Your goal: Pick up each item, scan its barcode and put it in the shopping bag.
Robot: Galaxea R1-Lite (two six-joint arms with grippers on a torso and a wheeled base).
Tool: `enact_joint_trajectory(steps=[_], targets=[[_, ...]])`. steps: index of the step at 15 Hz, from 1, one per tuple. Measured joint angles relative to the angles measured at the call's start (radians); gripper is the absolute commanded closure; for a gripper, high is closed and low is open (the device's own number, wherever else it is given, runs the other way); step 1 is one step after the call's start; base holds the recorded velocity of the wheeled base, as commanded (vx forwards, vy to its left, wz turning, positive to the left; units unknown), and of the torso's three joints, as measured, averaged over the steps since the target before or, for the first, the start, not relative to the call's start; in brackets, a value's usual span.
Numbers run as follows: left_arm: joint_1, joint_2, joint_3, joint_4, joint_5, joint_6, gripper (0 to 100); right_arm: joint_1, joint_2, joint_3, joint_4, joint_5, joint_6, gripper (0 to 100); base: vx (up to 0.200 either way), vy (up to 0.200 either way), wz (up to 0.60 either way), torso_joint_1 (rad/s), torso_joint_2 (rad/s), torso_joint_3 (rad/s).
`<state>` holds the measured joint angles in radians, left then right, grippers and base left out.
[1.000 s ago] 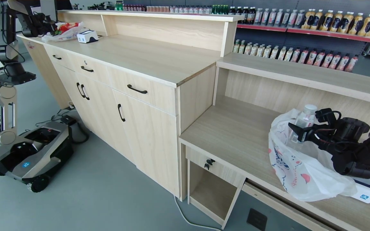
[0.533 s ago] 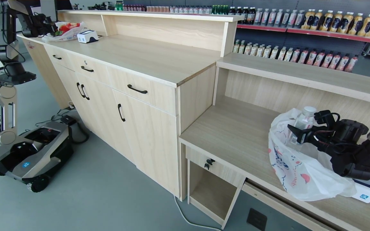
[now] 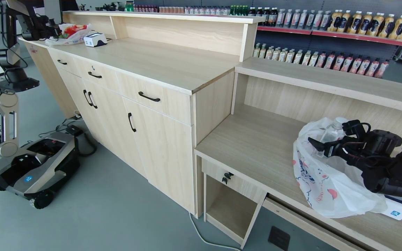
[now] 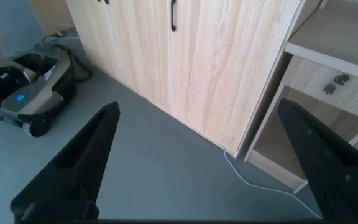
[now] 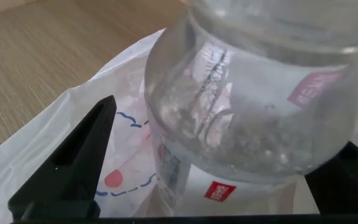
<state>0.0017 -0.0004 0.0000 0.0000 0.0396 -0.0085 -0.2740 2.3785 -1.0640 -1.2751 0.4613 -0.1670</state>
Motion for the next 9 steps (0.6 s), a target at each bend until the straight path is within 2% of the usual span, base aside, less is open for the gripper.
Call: enact_joint_trajectory(steps=[4,8,9], targets=[[0.0,0.0,0.0,0.0,0.0,0.0,0,-0.004,-0.16,0.09,0.028,0.019,-0.019,0,0.0,0.0,0.0,0.0,0.0,0.0],[0.0,0.0,0.0,0.0,0.0,0.0,0,-0.04,-0.375,0.244,0.13,0.016,-0.077,0,0.0,0.0,0.0,0.0,0.0,0.0],[0.0,0.0,0.0,0.0,0.0,0.0,0,-0.051,-0.434,0.278,0.164,0.01,-0.085,0,0.0,0.0,-0.6,-0.002,0.0,0.012]])
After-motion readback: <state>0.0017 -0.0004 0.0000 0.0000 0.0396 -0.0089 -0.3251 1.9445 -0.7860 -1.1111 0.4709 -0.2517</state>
